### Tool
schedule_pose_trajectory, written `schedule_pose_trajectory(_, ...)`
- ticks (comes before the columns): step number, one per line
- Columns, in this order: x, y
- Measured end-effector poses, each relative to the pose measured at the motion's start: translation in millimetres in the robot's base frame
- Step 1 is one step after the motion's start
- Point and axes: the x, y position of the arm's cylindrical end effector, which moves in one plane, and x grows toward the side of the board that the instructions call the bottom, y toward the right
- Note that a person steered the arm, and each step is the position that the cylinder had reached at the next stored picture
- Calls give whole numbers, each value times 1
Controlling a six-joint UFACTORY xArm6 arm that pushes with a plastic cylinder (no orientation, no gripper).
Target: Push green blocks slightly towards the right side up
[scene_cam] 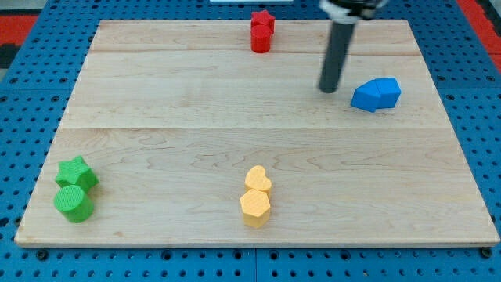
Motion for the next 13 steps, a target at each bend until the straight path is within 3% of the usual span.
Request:
schedule_pose_trajectory(1,19,-70)
schedule_pose_trajectory(4,223,-185)
schedule_pose_trajectory(5,252,-216)
schedule_pose_trajectory(7,251,-338)
schedule_pose_trajectory(8,250,-350)
schedule_pose_trajectory(11,202,-327)
schedule_pose_trajectory(13,162,-241)
